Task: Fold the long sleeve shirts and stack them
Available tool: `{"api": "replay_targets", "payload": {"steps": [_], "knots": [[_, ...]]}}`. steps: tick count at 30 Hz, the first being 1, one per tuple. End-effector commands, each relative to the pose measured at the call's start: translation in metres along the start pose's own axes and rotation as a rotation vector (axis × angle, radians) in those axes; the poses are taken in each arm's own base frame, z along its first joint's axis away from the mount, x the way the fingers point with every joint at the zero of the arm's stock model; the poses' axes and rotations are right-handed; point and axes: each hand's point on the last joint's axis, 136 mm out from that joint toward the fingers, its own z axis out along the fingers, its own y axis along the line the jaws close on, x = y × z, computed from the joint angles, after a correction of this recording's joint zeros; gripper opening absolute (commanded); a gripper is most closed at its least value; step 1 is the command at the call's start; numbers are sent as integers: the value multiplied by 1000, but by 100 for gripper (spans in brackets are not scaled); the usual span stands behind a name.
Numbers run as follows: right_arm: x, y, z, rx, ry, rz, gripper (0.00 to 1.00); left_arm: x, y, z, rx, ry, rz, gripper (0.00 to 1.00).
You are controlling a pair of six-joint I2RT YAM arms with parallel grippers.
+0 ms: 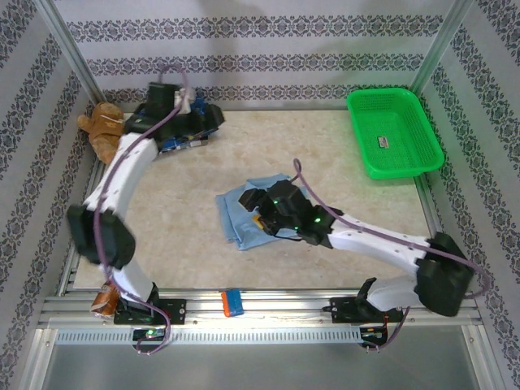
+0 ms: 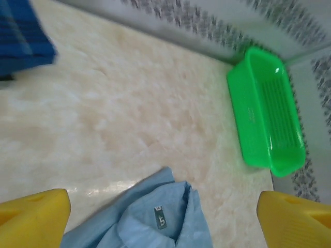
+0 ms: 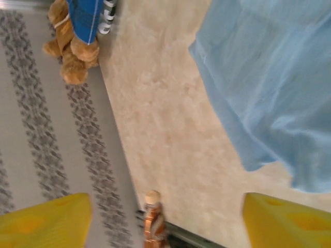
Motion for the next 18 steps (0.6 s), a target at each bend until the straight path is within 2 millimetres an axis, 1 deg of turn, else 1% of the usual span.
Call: {"api": "replay_targets", "payload": {"steps": [1,2,4,5,7,9,12,15,18], "knots": [[-7,-20,-42,147,18,-338,86,77,31,-10,-118,156,-88,94],[-14,-25,-57,185,3,-396,89,98,41,-16,-150,186,-104,93],[-23,-28,-78,192,-21,-472,90,135,55,-21,-185,232,-119,93],[-26,-28,-87,183,-31,-496,92,152,60,-21,-195,246,-137,93],[-28,-28,-102,161,-36,-532,93,174,64,-17,-187,255,-166,92],[-27,-31,-110,161,-17,-553,94,188,63,-7,-196,252,-168,92],[-19,-33,-115,155,22,-575,94,208,65,17,-227,271,-178,92],[-17,-34,-122,147,22,-577,97,229,77,39,-304,308,-190,91],[-15,-34,-130,124,6,-576,98,240,81,60,-332,321,-196,90]]}}
